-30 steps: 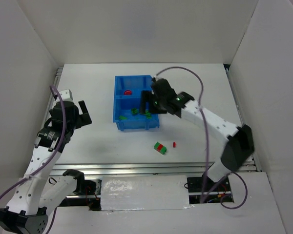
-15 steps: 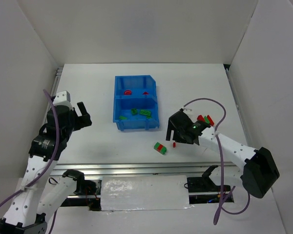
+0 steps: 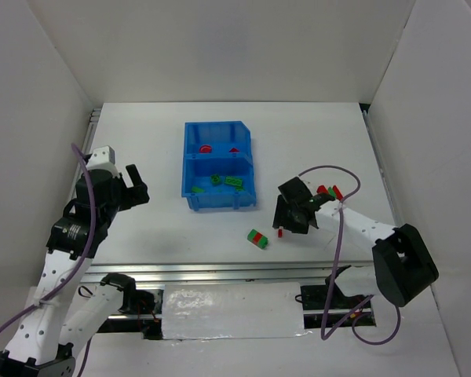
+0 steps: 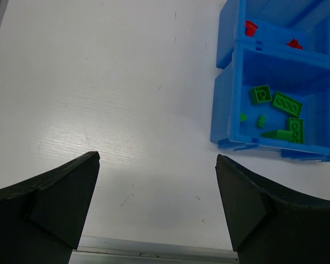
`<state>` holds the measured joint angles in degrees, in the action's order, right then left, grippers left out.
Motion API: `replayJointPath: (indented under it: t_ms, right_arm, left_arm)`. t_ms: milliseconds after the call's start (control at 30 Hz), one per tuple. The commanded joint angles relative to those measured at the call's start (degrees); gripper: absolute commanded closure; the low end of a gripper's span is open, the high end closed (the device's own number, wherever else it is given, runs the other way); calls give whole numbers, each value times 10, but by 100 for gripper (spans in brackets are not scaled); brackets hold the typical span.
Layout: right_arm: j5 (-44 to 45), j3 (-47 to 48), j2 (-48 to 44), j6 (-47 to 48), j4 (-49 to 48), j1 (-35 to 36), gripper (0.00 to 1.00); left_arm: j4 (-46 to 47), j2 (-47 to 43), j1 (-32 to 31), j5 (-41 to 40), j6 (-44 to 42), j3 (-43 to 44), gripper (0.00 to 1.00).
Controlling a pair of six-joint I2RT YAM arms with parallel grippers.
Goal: Sort the legos into containers by color
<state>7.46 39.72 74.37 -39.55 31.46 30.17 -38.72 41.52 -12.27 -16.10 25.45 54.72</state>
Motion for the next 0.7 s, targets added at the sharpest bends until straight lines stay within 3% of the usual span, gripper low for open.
replayJointPath:
  t_ms: [0, 267, 500, 533, 567, 600, 667]
  right_arm:
    - [-14, -6, 12, 3, -35, 1, 34]
    - [-18, -17, 39, -12, -24, 12, 43]
    - [0, -18, 67, -40, -25, 37, 62]
    - [-1, -19, 70, -39, -26, 38, 67]
    - [1, -18, 69, -39, -26, 42, 88]
    - [3, -17, 68, -39, -25, 41, 98]
    - [5, -11, 54, -36, -25, 41, 100]
  left_arm:
    - [22, -2, -3, 11, -13, 2, 0]
    - [27, -2, -3, 10, -14, 0, 1]
    - [11, 50, -1, 8, -13, 18, 1]
    - [15, 29, -1, 11, -13, 9, 0]
    - [21, 18, -1, 12, -15, 5, 0]
    - [26, 6, -1, 11, -15, 0, 1]
    - [30, -10, -1, 6, -15, -4, 1]
